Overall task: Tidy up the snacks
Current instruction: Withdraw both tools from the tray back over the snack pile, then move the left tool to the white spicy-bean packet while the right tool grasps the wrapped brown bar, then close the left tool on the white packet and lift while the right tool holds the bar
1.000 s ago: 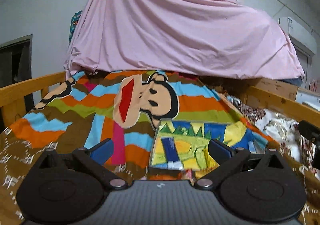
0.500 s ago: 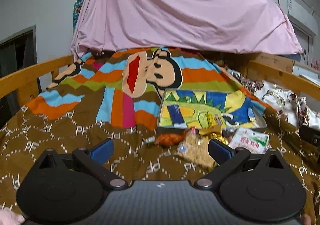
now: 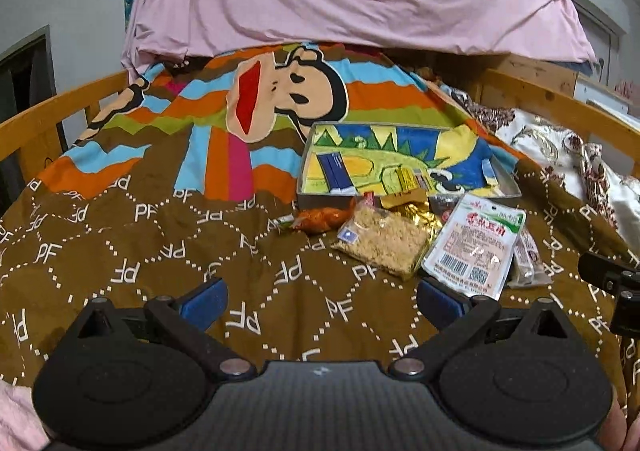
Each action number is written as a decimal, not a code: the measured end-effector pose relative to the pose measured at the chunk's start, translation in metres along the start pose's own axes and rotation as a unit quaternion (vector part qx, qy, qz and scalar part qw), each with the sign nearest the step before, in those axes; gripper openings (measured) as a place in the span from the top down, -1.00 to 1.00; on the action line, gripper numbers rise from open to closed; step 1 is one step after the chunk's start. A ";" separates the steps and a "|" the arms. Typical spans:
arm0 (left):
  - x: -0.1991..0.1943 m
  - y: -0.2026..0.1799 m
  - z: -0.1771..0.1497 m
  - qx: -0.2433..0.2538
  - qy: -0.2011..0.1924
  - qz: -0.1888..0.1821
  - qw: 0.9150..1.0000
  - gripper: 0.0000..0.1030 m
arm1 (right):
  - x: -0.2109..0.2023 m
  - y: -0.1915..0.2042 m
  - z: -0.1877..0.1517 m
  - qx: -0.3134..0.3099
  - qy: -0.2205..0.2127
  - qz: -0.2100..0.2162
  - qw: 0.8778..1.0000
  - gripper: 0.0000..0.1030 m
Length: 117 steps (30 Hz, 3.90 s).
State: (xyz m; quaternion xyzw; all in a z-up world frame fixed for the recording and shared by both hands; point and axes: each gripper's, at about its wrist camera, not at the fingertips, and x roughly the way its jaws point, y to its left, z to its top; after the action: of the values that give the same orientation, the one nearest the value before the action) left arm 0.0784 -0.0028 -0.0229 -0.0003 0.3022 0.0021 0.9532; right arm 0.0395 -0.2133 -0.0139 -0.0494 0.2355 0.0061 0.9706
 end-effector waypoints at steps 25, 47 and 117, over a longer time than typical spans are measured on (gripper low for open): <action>0.034 -0.009 0.006 0.020 0.074 -0.032 0.997 -0.99 | 0.030 -0.005 0.002 -0.020 0.068 0.043 0.997 -0.99; 0.136 -0.067 0.046 0.109 0.054 -0.183 0.976 -0.99 | 0.135 -0.043 0.004 -0.067 0.141 -0.011 0.988 -0.99; 0.191 -0.122 0.029 0.245 0.074 -0.284 0.924 -0.99 | 0.174 -0.080 -0.004 -0.035 0.226 -0.035 0.973 0.08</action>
State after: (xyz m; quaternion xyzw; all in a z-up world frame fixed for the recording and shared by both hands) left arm 0.2519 -0.1239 -0.1093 0.1470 0.3498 -0.3428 0.8594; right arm 0.1953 -0.2950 -0.0894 -0.0918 0.4465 -0.0307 0.8895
